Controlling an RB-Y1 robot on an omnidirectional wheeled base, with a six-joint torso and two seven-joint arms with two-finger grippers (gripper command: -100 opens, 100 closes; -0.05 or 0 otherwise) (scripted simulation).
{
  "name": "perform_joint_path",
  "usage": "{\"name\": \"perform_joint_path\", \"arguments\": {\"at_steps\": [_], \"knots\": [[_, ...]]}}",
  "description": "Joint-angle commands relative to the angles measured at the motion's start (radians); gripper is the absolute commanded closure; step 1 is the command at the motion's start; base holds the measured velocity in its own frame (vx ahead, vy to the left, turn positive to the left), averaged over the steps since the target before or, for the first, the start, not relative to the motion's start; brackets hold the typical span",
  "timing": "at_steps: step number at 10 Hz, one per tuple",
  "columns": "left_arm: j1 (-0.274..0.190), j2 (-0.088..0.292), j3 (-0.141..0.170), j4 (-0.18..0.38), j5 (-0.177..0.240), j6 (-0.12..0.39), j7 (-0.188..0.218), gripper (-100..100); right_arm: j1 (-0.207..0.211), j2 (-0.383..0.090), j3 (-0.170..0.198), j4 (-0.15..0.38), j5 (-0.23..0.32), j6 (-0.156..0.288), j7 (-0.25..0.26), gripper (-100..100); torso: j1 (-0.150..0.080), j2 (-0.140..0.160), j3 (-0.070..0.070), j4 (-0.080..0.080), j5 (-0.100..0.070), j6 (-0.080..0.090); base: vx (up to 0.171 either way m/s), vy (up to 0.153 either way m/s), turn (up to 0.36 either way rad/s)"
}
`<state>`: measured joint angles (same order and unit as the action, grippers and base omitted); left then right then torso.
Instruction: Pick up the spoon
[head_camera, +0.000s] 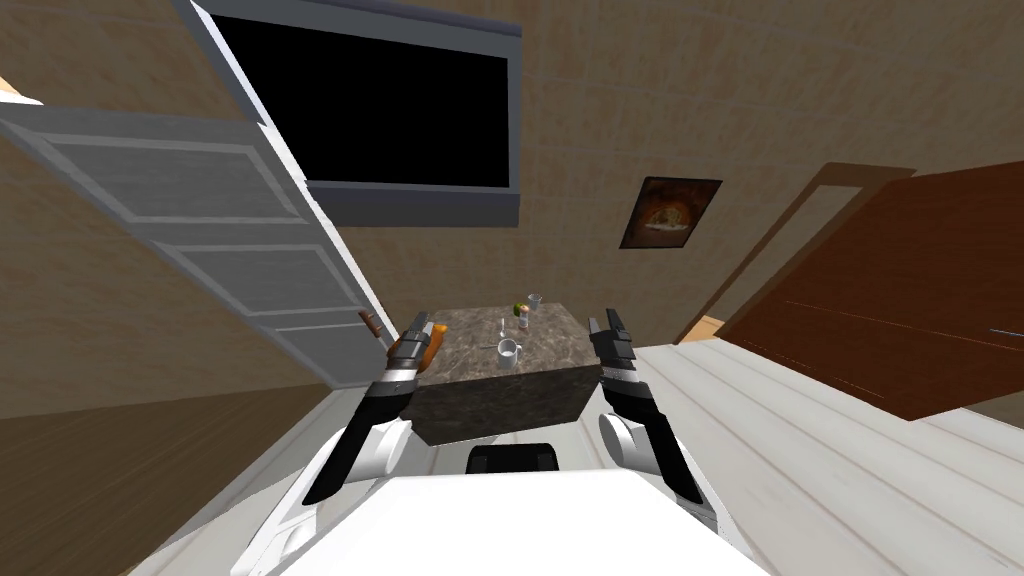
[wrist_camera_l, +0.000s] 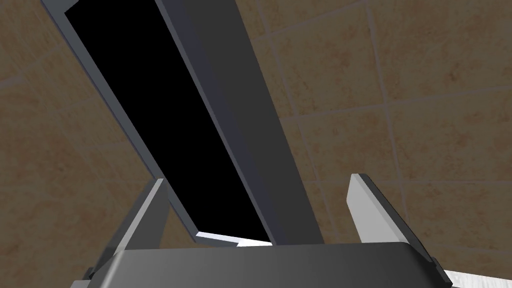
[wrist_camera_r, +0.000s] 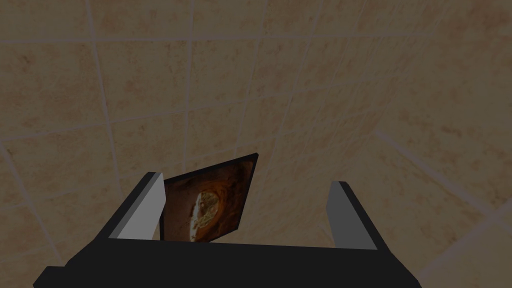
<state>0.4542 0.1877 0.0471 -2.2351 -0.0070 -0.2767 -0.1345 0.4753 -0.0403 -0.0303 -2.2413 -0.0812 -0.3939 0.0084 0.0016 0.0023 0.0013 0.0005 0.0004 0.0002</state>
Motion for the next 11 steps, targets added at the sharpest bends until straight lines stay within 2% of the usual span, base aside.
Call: {"name": "perform_joint_path", "arguments": {"at_steps": [1, 2, 4, 5, 6, 7, 8, 9, 10, 11], "knots": [[-0.022, 0.029, 0.006, 0.012, -0.009, 0.05, 0.001, -100, 0.0, 0.0, 0.0, 0.0, 0.0, 0.0, 0.0, 0, 0.0, 0.0, 0.0, 0.0, 0.0, 0.0, -0.05, 0.025, -0.146], [-0.022, 0.029, 0.006, 0.012, -0.009, 0.06, 0.001, -100, 0.0, 0.0, 0.0, 0.0, 0.0, 0.0, 0.0, 0, 0.0, 0.001, 0.0, 0.0, 0.0, 0.0, -0.045, 0.022, -0.041], [-0.052, 0.075, 0.016, 0.031, -0.018, 0.125, 0.005, -100, 0.0, 0.0, 0.0, 0.0, 0.0, 0.0, 0.0, 0, 0.0, 0.0, 0.0, 0.0, 0.0, 0.0, -0.052, 0.005, -0.139], [-0.052, 0.075, 0.016, 0.031, -0.018, 0.143, 0.005, -100, 0.0, 0.0, 0.0, 0.0, 0.0, 0.0, 0.0, 0, -0.001, 0.001, 0.001, 0.0, 0.0, 0.0, -0.046, 0.012, -0.071], [-0.068, 0.1, 0.021, 0.043, -0.021, 0.178, 0.007, -100, 0.0, 0.0, 0.0, 0.0, 0.0, 0.0, 0.0, 0, 0.0, 0.001, 0.0, 0.0, 0.0, 0.0, -0.04, 0.008, -0.114], [-0.068, 0.1, 0.021, 0.043, -0.021, 0.188, 0.007, -100, 0.0, 0.0, 0.0, 0.0, 0.0, 0.0, 0.0, 0, -0.001, 0.0, 0.0, 0.0, 0.0, 0.0, -0.031, 0.01, -0.057], [-0.084, 0.126, 0.025, 0.057, -0.023, 0.221, 0.01, -100, 0.0, 0.0, 0.0, 0.0, 0.0, 0.0, 0.0, 0, 0.0, 0.0, 0.0, 0.0, 0.0, 0.0, -0.036, 0.008, -0.133], [-0.084, 0.126, 0.025, 0.057, -0.023, 0.234, 0.01, -100, 0.0, 0.0, 0.0, 0.0, 0.0, 0.0, 0.0, 0, 0.0, 0.0, 0.0, 0.0, 0.0, 0.0, -0.028, 0.006, -0.077], [-0.101, 0.152, 0.027, 0.071, -0.023, 0.27, 0.012, -100, 0.0, 0.0, 0.0, 0.0, 0.0, 0.0, 0.0, 0, -0.001, -0.001, 0.0, 0.0, 0.0, -0.001, -0.031, 0.003, -0.13], [-0.101, 0.152, 0.027, 0.071, -0.023, 0.281, 0.012, -100, 0.0, 0.0, 0.0, 0.0, 0.0, 0.0, 0.0, 0, -0.001, -0.001, 0.0, 0.0, 0.0, 0.0, -0.027, 0.002, -0.075]]}}
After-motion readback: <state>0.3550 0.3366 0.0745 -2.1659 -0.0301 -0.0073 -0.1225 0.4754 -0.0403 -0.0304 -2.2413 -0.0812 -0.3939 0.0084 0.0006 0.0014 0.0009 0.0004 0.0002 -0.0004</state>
